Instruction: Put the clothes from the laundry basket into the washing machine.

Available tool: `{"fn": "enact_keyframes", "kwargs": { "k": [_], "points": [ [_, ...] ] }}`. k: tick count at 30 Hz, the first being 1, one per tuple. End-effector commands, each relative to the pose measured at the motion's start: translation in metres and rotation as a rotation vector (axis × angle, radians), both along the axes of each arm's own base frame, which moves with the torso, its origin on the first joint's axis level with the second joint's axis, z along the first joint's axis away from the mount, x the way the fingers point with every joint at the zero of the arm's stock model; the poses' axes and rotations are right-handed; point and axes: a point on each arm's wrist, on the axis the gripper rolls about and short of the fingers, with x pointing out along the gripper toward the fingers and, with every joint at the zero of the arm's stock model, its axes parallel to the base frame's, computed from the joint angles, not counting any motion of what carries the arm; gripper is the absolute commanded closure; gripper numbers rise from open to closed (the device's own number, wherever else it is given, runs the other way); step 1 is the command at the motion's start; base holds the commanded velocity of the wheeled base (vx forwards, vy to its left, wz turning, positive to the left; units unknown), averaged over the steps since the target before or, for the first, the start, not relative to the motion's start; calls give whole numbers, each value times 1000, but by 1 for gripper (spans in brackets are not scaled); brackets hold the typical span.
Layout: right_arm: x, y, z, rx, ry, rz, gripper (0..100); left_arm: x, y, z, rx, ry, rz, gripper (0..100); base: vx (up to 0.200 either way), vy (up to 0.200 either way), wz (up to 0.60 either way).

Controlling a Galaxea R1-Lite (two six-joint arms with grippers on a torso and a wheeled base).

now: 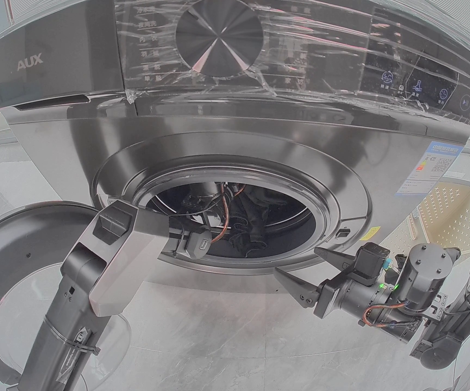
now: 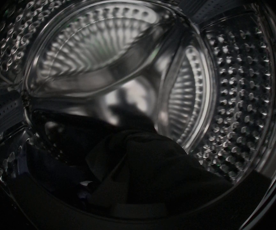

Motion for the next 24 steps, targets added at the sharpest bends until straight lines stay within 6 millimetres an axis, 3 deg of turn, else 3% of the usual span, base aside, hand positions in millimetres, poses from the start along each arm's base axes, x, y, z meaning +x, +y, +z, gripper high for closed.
{"fn": "enact_keyframes", "kwargs": {
  "k": [1, 5, 17, 24],
  "points": [
    [-1, 1, -3, -6, 8, 5, 0, 10, 4, -16, -20, 29, 25, 0, 0, 0, 0],
    [-1, 1, -3, -6, 8, 7, 0, 0, 3, -4, -18, 69, 21, 0, 0, 0, 0],
    [-1, 1, -1, -3, 3, 7, 0, -84, -13, -4, 128, 318, -125, 0, 0, 0, 0],
    [-1, 0, -1, -1, 3, 4, 0, -131, -8, -11, 224, 402, -170, 0, 0, 0, 0]
  ]
}}
